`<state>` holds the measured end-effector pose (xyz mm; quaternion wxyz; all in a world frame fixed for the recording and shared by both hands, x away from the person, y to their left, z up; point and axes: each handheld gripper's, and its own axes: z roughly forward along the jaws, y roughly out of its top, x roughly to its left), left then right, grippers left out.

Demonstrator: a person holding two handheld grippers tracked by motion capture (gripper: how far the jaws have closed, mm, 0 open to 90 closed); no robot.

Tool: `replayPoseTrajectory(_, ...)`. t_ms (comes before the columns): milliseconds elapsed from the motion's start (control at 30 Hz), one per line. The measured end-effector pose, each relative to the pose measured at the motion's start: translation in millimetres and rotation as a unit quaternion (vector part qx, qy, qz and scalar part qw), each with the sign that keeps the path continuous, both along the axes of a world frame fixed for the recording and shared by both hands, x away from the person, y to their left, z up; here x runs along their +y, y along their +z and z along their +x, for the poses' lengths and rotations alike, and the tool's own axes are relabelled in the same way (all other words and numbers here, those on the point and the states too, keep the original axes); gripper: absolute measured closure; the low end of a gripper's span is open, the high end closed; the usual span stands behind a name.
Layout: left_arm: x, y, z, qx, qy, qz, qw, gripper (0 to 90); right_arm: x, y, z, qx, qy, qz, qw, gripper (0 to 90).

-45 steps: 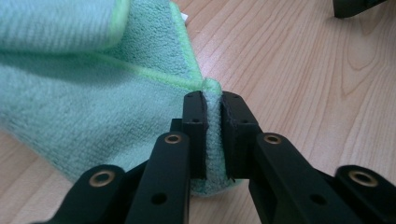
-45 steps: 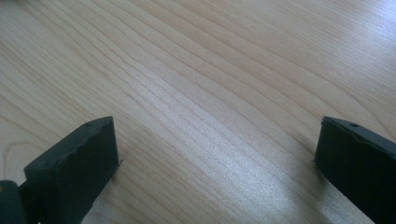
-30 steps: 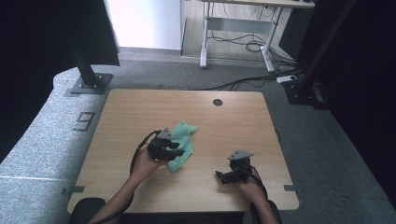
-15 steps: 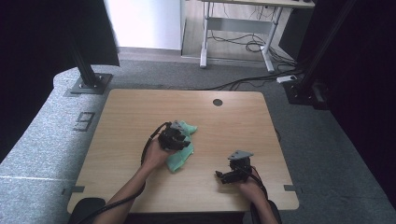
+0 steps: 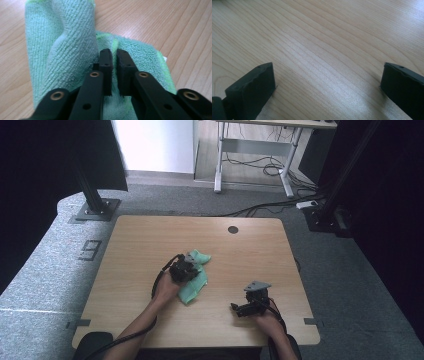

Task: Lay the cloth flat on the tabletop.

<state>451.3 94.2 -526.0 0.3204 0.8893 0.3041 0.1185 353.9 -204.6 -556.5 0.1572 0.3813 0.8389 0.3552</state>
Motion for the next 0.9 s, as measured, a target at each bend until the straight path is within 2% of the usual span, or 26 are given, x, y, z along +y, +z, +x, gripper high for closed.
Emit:
replayPoseTrajectory(100, 2.1, 7.9, -0.4, -0.003, 0.0, -0.011, 0.9999, 84.7, 0.0, 0.0, 0.0, 0.0, 0.0, 0.0, 1.0, 0.0)
replayPoseTrajectory(300, 11.1, 40.0, -1.7, -0.024, 0.008, -0.053, 0.9983, 84.5, 0.0, 0.0, 0.0, 0.0, 0.0, 0.0, 1.0, 0.0)
replayPoseTrajectory(533, 37.7, 69.4, -1.1, -0.053, 0.037, -0.074, 0.9952, 84.5, 0.0, 0.0, 0.0, 0.0, 0.0, 0.0, 1.0, 0.0)
replayPoseTrajectory(700, 64.7, 75.8, -1.4, -0.059, 0.064, -0.083, 0.9927, 84.5, 0.1, 0.0, 0.0, 0.0, 0.0, 0.0, 1.0, 0.0)
replayPoseTrajectory(900, 95.4, 68.2, -4.7, -0.054, 0.096, -0.082, 0.9905, 84.5, 0.0, -0.1, 0.1, -0.001, 0.0, -0.001, 1.0, 0.0)
